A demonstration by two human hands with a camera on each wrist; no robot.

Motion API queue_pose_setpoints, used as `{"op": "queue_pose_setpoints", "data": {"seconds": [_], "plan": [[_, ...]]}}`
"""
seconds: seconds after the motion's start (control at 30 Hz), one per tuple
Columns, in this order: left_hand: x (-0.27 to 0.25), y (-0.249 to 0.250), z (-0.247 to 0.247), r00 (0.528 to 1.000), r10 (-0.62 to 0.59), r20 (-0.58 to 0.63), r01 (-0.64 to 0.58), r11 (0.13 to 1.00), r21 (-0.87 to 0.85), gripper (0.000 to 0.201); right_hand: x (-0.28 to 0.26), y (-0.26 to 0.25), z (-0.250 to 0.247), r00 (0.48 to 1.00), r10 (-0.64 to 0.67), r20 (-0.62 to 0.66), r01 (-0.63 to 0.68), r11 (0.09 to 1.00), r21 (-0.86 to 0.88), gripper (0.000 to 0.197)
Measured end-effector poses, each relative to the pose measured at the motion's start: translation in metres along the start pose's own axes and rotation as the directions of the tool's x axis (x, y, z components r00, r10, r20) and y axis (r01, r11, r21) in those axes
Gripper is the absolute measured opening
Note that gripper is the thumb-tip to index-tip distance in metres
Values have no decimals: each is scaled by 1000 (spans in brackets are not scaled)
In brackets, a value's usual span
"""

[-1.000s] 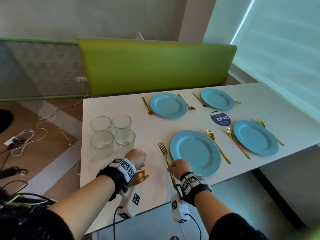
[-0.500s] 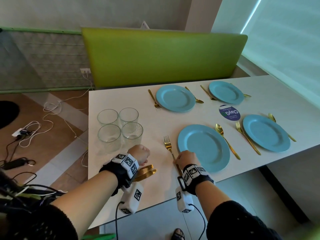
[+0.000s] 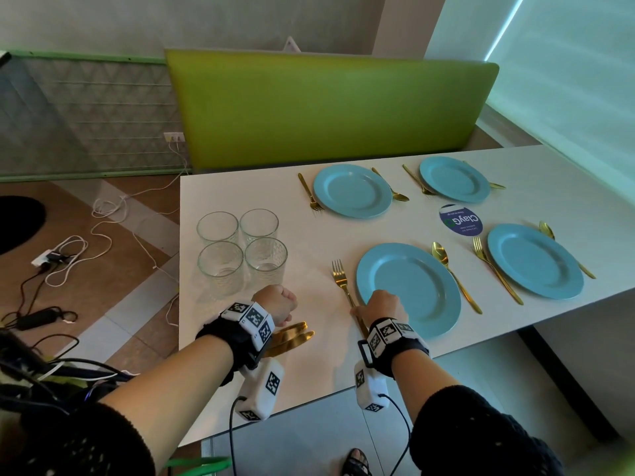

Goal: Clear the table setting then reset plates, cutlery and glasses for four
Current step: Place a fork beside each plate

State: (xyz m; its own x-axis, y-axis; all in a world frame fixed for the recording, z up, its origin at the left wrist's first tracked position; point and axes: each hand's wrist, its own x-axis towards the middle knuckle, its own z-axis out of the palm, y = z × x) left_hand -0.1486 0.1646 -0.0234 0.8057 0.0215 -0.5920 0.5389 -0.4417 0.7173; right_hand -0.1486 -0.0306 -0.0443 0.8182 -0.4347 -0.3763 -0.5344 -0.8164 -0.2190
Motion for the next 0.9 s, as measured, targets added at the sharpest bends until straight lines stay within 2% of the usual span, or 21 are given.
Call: {"op": "queue_pose_setpoints", "data": {"seconds": [0.17,0.3,0.53,0.6,0.73,0.83,0.9], "plan": [[-3,-2,0,1000,-1,-5,1,1000,15,8,-1,1,-2,1000,9,10,-9,1000,-2,37],[-4,-7,-3,1000,3,-1,-3,999,53,23,0,4,-3,1000,8,4,-8,1000,-5,40],[-1,-17,-13,998,-19,-62,32,974,224,28,1,7,-3,1000,9,-10,-10,1000,-29,42],[-3,-20,-17,996,-32,-85,59,937,345,32,0,6,-3,1000,9,-14,-10,1000,-30,42],[-11,-24,-23,993,-41,-112,103,774,625,43,-2,6,-6,999,-5,-38,5,1000,-11,45],[-18,-34,-26,986,-106,-127,165,685,709,66,-8,4,-10,998,-29,-49,30,1000,2,47],[-22,-46,-27,988,-83,-131,153,655,740,64,-13,4,-12,998,-42,-38,43,999,5,47]]}}
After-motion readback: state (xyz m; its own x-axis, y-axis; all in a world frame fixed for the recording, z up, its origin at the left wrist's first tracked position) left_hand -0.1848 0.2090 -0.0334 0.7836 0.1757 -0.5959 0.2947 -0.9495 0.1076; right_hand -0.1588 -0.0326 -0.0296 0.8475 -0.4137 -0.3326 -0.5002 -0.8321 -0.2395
